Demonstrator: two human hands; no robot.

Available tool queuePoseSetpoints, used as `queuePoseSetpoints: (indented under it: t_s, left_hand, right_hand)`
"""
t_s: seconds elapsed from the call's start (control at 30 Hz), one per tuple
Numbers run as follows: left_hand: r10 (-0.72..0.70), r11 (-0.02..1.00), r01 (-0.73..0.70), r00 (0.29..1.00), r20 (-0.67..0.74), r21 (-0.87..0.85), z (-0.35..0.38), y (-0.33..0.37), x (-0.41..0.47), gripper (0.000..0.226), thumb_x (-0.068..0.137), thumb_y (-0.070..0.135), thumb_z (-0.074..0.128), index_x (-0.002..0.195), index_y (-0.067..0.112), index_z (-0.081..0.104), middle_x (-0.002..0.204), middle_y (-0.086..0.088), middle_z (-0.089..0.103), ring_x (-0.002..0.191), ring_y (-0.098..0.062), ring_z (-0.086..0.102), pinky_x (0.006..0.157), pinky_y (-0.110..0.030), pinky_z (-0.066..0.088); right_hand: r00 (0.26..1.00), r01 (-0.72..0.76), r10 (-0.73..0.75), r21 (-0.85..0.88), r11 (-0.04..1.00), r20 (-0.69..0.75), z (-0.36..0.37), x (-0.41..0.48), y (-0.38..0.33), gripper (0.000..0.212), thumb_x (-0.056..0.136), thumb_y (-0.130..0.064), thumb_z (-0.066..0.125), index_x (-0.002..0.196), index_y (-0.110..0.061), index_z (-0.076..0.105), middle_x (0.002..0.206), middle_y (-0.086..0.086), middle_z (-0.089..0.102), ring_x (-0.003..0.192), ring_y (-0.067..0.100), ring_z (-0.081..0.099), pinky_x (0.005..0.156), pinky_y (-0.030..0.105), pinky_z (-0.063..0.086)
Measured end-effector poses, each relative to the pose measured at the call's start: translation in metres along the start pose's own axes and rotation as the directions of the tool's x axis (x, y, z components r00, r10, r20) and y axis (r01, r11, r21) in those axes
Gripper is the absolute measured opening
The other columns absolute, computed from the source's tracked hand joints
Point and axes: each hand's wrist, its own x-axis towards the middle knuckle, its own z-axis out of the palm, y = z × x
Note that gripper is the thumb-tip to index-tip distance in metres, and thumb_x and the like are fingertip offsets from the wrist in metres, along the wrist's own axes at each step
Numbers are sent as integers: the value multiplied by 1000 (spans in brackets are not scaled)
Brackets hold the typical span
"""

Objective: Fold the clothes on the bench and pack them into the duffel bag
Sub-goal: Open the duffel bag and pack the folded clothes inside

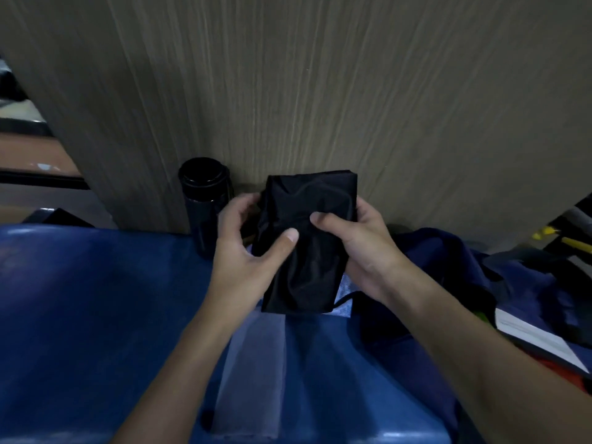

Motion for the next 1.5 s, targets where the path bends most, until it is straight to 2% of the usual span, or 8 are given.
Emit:
queuePoseSetpoints:
  t_s: [0.1,0.43,0.63,0.8,0.93,1.07,1.23,1.5]
  left_hand:
    - [-78,996,85,981,179,-34,10,22,-11,89,73,37,85,146,35,35,136,29,53,128,6,50,100,-20,47]
    - [-63,988,-14,872,485,153,87,77,-34,28,85,4,75,109,16,68,99,8,75,95,-6,71,81,-19,54]
    - [-187,819,-396,500,845,416,134,108,-32,25,87,9,73,106,25,67,98,10,73,95,-7,70,88,-37,55]
    - [-316,670,-592,318,894,447,179,127,-48,26,86,18,75,103,33,63,91,16,70,85,0,67,80,-36,55]
    - [-322,627,-645,295,899,436,203,137,-56,32,86,20,73,97,36,47,79,20,67,74,-1,63,72,-35,53]
    - [-240,675,-606,359,902,421,203,138,-53,51,78,27,79,117,39,48,103,17,64,97,-7,64,86,-40,53]
    - [-205,753,-536,361,910,382,210,136,-57,45,82,7,74,114,33,57,87,6,67,79,-16,65,76,-49,54]
    - [-241,621,-723,193,951,304,240,157,-81,26,88,13,66,100,37,62,85,7,69,79,-15,68,71,-45,53]
  right_hand:
    - [999,42,-40,74,996,-30,-15,-25,-11,25,89,0,63,113,-7,64,111,13,71,105,29,68,90,42,56]
    - [926,300,-277,56,952,-257,-122,-101,-31,58,71,-11,81,121,-17,52,118,6,64,111,21,62,86,29,54]
    - [964,260,-247,-543,798,99,-189,-147,-35,106,59,-27,92,141,-48,28,142,-10,45,130,-4,44,101,12,38]
    - [983,184,-138,-630,755,122,-208,-178,-28,83,70,-14,87,137,-36,44,122,-19,60,113,-8,56,93,10,43]
    - [962,247,-269,-552,797,44,-218,-184,-19,31,79,-2,77,106,-16,67,90,1,70,81,13,65,72,27,50]
    - [927,286,-364,-457,843,-92,-230,-194,-14,20,82,3,72,97,-10,69,89,10,71,85,22,68,78,33,52]
    - [930,282,-345,-361,889,-123,-245,-212,-12,31,81,4,74,103,-17,69,94,-7,71,92,6,67,81,16,48]
    - [980,198,-179,-417,887,85,-264,-230,-21,77,76,-29,81,143,-28,43,138,-10,54,127,2,51,109,33,42]
